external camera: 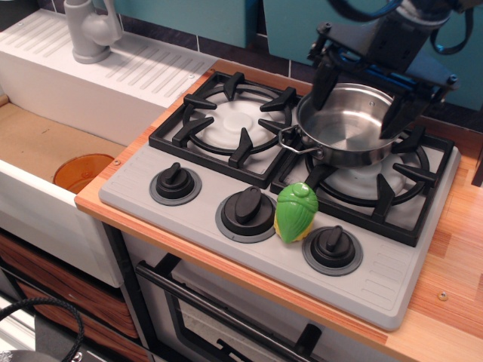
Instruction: Put pot or pan on stove and put corncob in pot or pan
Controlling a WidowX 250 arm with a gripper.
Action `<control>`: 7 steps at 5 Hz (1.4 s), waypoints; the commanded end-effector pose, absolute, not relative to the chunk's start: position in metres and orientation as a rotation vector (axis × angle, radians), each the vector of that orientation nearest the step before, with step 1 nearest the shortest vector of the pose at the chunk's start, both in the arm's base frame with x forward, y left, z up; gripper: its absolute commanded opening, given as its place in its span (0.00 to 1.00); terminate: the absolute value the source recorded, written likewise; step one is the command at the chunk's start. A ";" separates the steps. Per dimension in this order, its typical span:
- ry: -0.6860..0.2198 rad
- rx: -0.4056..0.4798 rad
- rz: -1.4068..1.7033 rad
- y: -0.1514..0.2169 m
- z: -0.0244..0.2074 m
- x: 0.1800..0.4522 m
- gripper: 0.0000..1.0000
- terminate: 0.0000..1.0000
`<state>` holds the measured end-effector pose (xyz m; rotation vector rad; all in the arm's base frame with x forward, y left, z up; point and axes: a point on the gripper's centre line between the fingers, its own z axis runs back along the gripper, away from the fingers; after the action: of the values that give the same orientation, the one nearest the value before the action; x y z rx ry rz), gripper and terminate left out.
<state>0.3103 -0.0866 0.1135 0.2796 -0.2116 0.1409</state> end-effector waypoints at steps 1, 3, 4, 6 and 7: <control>-0.321 0.275 0.145 -0.080 0.117 0.298 1.00 0.00; -0.371 0.269 0.140 -0.073 0.095 0.284 1.00 0.00; -0.388 0.267 0.136 -0.070 0.088 0.280 1.00 0.00; -0.423 0.255 0.144 -0.065 0.072 0.279 1.00 0.00; -0.443 0.248 0.148 -0.063 0.062 0.280 1.00 0.00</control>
<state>0.2715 -0.0623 0.0550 0.2566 -0.4173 0.1396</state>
